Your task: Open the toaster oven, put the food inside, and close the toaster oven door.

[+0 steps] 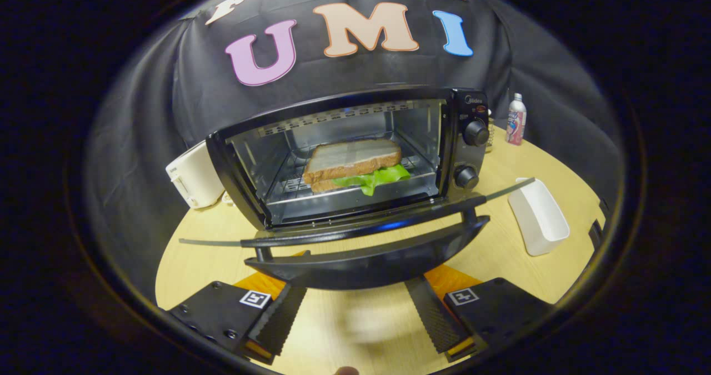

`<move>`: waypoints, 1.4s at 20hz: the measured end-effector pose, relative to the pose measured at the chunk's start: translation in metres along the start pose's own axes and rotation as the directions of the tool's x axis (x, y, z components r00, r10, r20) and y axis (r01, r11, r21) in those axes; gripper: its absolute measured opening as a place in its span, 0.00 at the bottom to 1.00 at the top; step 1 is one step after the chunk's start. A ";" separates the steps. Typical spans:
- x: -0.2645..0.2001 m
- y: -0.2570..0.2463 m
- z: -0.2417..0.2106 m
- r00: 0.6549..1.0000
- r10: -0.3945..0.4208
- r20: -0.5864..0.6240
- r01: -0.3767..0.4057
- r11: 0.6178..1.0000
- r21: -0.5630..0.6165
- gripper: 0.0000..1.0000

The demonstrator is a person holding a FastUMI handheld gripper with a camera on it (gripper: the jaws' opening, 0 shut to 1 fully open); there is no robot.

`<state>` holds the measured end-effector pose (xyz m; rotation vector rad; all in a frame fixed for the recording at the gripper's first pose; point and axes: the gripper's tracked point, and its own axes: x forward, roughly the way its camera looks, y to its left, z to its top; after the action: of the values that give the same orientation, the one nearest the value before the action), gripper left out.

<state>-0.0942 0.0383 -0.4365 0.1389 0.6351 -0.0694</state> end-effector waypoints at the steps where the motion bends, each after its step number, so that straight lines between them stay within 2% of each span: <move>1: 0.000 -0.001 0.002 1.000 0.002 0.003 -0.002 1.000 -0.001 0.99; 16: 0.015 0.005 0.041 0.998 0.029 0.052 -0.028 0.999 -0.015 0.99; 28: 0.030 0.014 0.085 0.990 0.038 0.136 -0.043 0.999 0.029 0.99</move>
<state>-0.0185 0.0385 -0.3853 0.1759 0.4951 -0.0494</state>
